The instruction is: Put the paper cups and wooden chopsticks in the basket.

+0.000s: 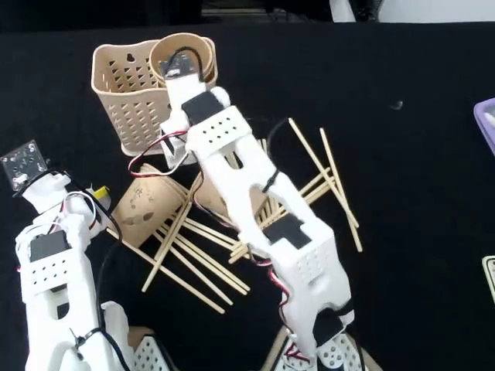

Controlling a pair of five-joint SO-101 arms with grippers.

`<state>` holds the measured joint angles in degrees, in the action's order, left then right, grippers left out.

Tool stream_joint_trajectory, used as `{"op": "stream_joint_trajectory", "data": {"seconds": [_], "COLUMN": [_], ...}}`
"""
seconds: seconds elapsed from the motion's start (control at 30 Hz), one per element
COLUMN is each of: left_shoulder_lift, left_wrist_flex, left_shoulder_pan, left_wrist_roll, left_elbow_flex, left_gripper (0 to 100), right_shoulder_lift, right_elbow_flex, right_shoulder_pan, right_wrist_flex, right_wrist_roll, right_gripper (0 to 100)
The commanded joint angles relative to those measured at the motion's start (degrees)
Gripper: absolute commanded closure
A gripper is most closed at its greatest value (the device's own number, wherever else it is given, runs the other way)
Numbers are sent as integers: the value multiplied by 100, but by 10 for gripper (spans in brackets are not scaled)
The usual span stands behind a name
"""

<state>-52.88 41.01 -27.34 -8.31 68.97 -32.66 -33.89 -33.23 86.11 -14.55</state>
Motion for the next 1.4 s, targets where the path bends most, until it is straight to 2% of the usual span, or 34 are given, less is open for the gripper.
{"op": "stream_joint_trajectory", "data": {"seconds": [0.0, 0.17, 0.37, 0.5, 0.67, 0.9, 1.07, 1.17, 1.23, 1.37], "left_shoulder_lift": [-114, -114, -114, -114, -114, -114, -114, -114, -114, -114], "left_wrist_flex": [-105, -123, -123, -123, -123, -132, -132, -132, -132, -132], "left_shoulder_pan": [13, 13, 13, 13, 13, 13, 13, 13, 22, 22], "left_wrist_roll": [-18, -18, -18, -18, -18, -18, -18, -18, -18, -18], "left_elbow_flex": [-48, -48, -48, -48, -48, -57, -66, -75, -75, -75], "left_gripper": [755, 755, 755, 755, 755, 755, 755, 755, 755, 755], "right_shoulder_lift": [48, 22, 66, 66, 180, 1798, 3231, 3802, 3899, 3626], "right_elbow_flex": [-400, -365, -338, -198, 40, 1314, 2633, 3257, 3468, 3327], "right_shoulder_pan": [387, 809, 1257, 1530, 1688, 2031, 2022, 1890, 1732, 1240], "right_wrist_flex": [237, 835, 1512, 1512, 1521, 1512, 1495, 1108, 853, 774], "right_wrist_roll": [-26, -9, 782, 1169, 2207, 2699, 2971, 2919, 2497, 791], "right_gripper": [811, 811, 812, 887, 992, 988, 987, 985, 956, 728]}}
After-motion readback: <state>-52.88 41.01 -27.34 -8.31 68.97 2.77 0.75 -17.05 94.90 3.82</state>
